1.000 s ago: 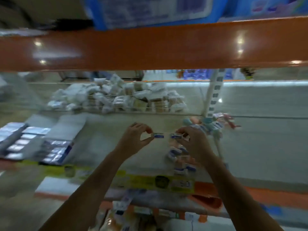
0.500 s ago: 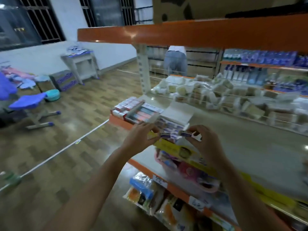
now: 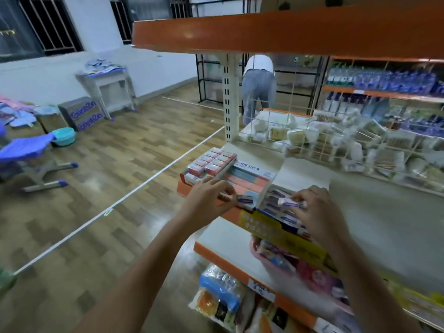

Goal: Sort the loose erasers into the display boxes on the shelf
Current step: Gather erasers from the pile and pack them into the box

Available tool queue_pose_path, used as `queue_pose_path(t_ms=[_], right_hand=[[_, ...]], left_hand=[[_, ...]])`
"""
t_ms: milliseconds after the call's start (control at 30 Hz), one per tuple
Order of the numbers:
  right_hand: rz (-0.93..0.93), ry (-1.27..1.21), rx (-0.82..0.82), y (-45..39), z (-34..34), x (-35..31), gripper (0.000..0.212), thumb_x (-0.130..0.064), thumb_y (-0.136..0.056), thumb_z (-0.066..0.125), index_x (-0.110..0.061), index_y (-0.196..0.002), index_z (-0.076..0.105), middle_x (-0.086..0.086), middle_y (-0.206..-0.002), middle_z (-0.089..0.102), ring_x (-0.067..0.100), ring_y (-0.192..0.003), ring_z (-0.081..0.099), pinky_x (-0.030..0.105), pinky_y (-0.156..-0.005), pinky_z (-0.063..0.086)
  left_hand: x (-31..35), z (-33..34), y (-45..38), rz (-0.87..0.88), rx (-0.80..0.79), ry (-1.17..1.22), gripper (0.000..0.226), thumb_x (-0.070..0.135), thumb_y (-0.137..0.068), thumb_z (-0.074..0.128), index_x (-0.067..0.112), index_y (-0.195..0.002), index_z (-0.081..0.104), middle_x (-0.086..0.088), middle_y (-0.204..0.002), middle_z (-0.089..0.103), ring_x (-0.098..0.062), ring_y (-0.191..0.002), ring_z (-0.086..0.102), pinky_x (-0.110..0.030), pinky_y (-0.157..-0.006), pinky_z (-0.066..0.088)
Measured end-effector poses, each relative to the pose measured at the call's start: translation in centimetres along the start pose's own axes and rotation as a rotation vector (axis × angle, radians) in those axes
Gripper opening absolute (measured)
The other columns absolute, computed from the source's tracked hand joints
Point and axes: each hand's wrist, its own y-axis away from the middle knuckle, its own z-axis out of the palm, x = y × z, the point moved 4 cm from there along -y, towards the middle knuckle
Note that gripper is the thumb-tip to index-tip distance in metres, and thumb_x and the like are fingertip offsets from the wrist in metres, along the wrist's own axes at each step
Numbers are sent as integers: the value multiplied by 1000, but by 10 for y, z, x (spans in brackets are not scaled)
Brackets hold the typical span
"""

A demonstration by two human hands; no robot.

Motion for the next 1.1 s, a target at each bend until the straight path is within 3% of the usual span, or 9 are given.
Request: queue_pose_path(t_ms=[200, 400, 567, 767, 933, 1100], right_hand=[[160, 140, -85, -2, 14, 8, 21, -20, -77, 73, -16, -98, 69, 3, -91, 62, 24, -92, 55, 35, -79, 46], [261, 207, -53, -4, 12, 6, 18, -26, -84, 66, -21, -101, 62, -3, -97, 61, 17, -93, 52, 26, -80, 40], [281, 283, -95, -7, 14, 1, 19, -37, -88, 58, -24, -101, 54, -5, -101, 54, 14, -97, 46, 25, -83, 36], [315, 353, -194, -13, 9, -4, 22, -41, -87, 55, -26, -104, 53, -6, -107, 53, 13, -104, 43, 26, -87, 32], [481, 278, -60, 9, -18, 9, 28, -28, -85, 63, -21, -112, 58, -1, -113, 54, 19, -110, 45, 29, -92, 36], [682, 119, 17, 37, -25, 17, 35, -23, -89, 61, -14, -122, 55, 5, -114, 57, 22, -105, 51, 27, -85, 39]], left_hand=[[-16, 14, -38, 104, -59, 89, 21, 38, -80, 67, 19, -91, 68, 4, -97, 68, -10, -96, 53, -26, -79, 41], [-11, 24, -63, 206, -94, 201, 16, 31, -80, 72, 20, -90, 66, 17, -91, 58, -4, -93, 47, -22, -77, 38], [-3, 28, -78, 294, -168, 206, 24, 43, -83, 64, 23, -94, 65, 10, -98, 66, -8, -99, 49, -24, -79, 37], [21, 42, -99, 465, -307, 145, 24, 41, -85, 64, 24, -101, 65, 8, -105, 65, -14, -105, 50, -25, -84, 32], [51, 65, -109, 584, -395, 62, 26, 44, -92, 50, 29, -112, 57, 11, -116, 59, -11, -113, 45, -26, -95, 30], [79, 94, -107, 622, -464, 2, 27, 40, -92, 50, 23, -113, 55, 4, -116, 59, -18, -111, 46, -31, -95, 33]])
